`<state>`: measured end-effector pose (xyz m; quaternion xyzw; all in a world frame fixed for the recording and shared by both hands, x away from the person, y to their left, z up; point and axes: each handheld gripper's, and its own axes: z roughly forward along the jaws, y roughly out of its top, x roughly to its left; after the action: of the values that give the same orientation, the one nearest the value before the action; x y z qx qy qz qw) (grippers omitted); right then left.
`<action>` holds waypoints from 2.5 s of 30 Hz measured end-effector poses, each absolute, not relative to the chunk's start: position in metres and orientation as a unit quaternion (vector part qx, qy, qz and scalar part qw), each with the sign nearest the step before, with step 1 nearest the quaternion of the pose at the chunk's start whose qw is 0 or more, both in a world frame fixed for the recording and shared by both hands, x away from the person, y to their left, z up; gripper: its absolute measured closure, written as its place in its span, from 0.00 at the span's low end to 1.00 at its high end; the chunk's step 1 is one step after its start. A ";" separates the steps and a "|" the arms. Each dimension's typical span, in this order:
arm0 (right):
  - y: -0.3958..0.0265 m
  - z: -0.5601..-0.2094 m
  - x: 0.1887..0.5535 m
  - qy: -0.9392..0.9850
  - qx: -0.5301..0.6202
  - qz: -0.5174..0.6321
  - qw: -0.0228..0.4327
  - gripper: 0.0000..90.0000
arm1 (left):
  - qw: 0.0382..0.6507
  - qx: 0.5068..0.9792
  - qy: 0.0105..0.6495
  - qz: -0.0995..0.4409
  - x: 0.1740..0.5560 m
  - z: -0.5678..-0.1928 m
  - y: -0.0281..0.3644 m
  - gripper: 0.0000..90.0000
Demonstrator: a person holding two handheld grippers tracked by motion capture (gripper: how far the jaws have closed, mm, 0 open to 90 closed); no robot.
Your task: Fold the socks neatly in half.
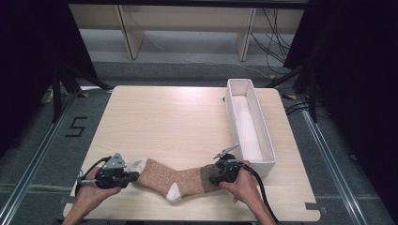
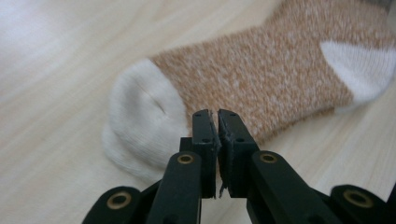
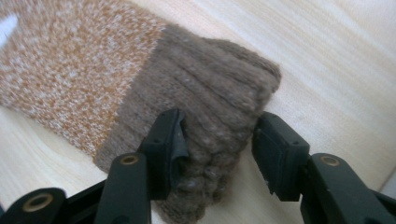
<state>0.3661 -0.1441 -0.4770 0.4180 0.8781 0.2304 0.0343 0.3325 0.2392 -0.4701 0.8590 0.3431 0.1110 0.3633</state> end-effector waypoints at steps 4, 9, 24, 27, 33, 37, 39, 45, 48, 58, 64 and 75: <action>-0.146 -0.479 0.369 0.872 0.427 0.238 0.021 0.58 | 0.358 0.858 0.348 0.118 0.342 -0.471 0.242 0.94; -0.154 -0.485 0.368 0.853 0.452 0.261 -0.003 0.59 | 0.332 0.871 0.344 0.113 0.348 -0.485 0.235 0.93; -0.167 -0.492 0.361 0.815 0.482 0.321 -0.041 0.77 | 0.321 0.876 0.343 0.111 0.347 -0.492 0.230 0.95; -0.167 -0.486 0.363 0.831 0.448 0.329 -0.019 0.80 | 0.332 0.872 0.344 0.107 0.344 -0.490 0.231 0.95; -0.166 -0.462 0.360 0.840 0.429 0.332 -0.008 0.81 | 0.358 0.866 0.332 0.109 0.339 -0.474 0.232 0.95; -0.167 -0.442 0.362 0.851 0.411 0.326 0.004 0.81 | 0.362 0.865 0.325 0.121 0.342 -0.464 0.231 0.99; -0.168 -0.432 0.365 0.857 0.404 0.320 0.009 0.81 | 0.354 0.869 0.324 0.120 0.345 -0.466 0.229 0.99; -0.168 -0.404 0.377 0.877 0.384 0.289 0.007 0.81 | 0.342 0.882 0.308 0.101 0.352 -0.479 0.212 1.00; -0.166 -0.393 0.386 0.886 0.371 0.277 0.012 0.81 | 0.337 0.883 0.314 0.090 0.359 -0.492 0.201 1.00; -0.146 -0.360 0.417 0.884 0.374 0.281 0.010 0.82 | 0.333 0.895 0.282 0.097 0.350 -0.493 0.156 1.00; -0.104 -0.354 0.422 0.893 0.357 0.275 0.011 0.81 | 0.352 0.890 0.275 0.091 0.351 -0.491 0.141 1.00; -0.055 -0.365 0.423 0.911 0.322 0.257 0.019 0.81 | 0.379 0.868 0.305 0.097 0.320 -0.479 0.190 0.98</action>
<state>0.4229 -0.0552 -0.3650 0.3216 0.9111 0.2569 0.0189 0.3204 0.1896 -0.4790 0.8684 0.3046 0.0966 0.3792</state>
